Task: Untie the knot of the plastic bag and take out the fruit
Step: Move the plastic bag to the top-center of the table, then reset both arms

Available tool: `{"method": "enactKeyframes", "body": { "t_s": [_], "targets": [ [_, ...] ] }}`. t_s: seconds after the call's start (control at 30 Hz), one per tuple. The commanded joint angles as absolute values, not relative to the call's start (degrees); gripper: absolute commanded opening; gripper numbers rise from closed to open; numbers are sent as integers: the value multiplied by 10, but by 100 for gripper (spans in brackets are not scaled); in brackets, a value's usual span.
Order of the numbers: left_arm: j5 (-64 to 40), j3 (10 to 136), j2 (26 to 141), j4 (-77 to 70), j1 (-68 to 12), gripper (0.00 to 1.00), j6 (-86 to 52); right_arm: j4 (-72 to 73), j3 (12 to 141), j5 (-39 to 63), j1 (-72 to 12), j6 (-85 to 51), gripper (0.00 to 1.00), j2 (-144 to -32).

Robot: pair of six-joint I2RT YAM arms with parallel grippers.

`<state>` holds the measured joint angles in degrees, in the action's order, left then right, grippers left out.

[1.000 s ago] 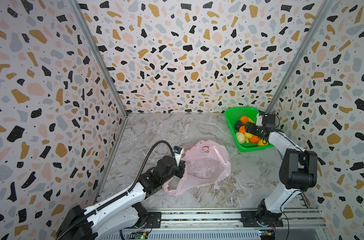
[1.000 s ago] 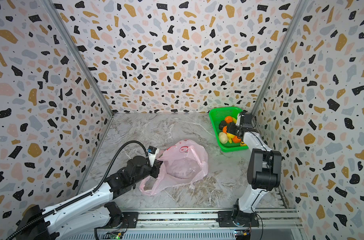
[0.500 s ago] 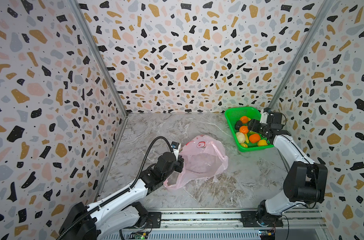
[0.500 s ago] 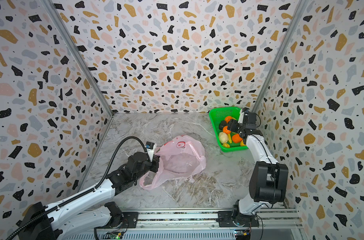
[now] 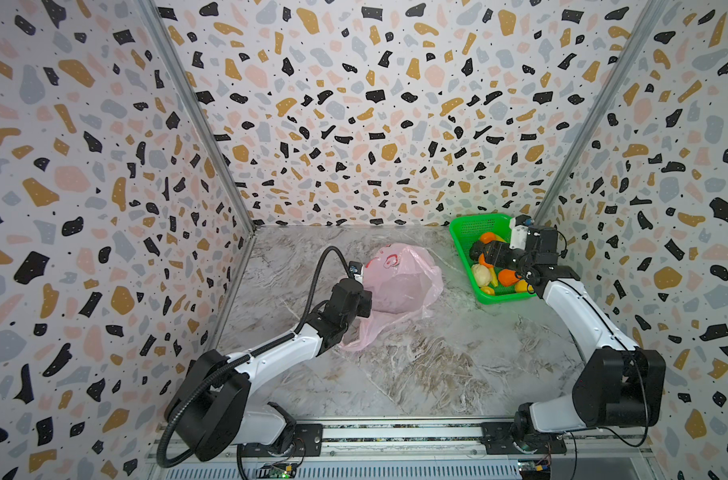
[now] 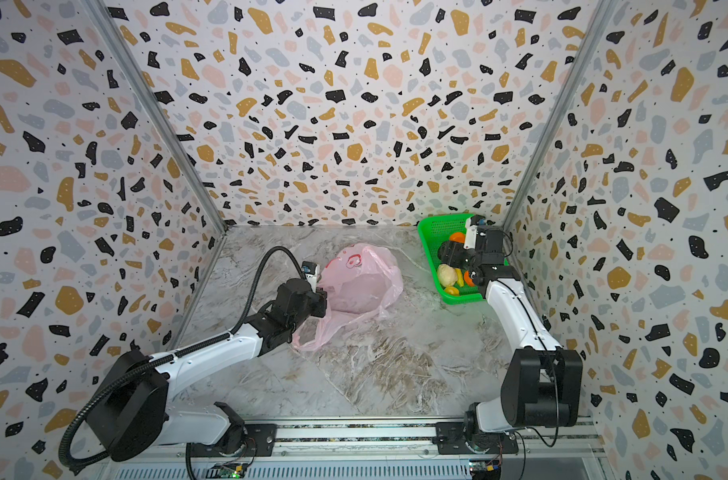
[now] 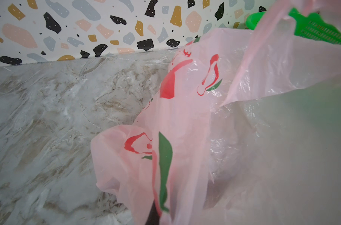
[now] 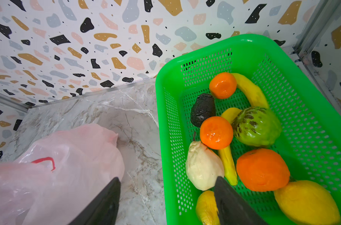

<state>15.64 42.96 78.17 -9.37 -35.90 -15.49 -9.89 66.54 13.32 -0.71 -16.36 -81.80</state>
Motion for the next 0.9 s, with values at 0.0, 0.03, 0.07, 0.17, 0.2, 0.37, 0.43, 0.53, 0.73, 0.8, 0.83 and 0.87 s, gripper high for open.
{"method": "enactKeyframes", "body": {
  "t_s": [0.0,0.03,0.07,0.17,0.2,0.37,0.43,0.53,0.73,0.8,0.83,0.87],
  "targets": [
    [167,444,773,-130,-357,50,-150,-113,656,140,-10,-153,77,-796],
    [169,438,763,-134,-357,64,-150,-112,652,142,-11,-151,77,-792],
    [171,429,748,-139,-357,75,-149,-110,648,141,-11,-149,79,-788],
    [176,400,692,-162,-357,100,-133,-94,626,141,-13,-146,81,-771],
    [177,396,670,-163,-357,99,-126,-86,617,139,-15,-145,82,-766],
    [198,385,579,-148,-357,99,-93,-48,570,119,-33,-135,92,-747],
    [216,377,537,-130,-357,100,-84,-29,546,101,-46,-124,99,-737],
    [280,367,488,-97,-356,100,-79,9,502,60,-63,-102,99,-719],
    [344,332,449,-59,-311,99,-52,135,380,-17,-66,-39,99,-679],
    [335,305,442,-78,-276,100,-42,183,343,-28,-65,-22,99,-670],
    [334,289,439,-91,-262,99,-38,206,326,-24,-64,-18,99,-665],
    [320,266,436,-114,-243,99,-31,236,308,-20,-62,-14,99,-662]
  ]
}}
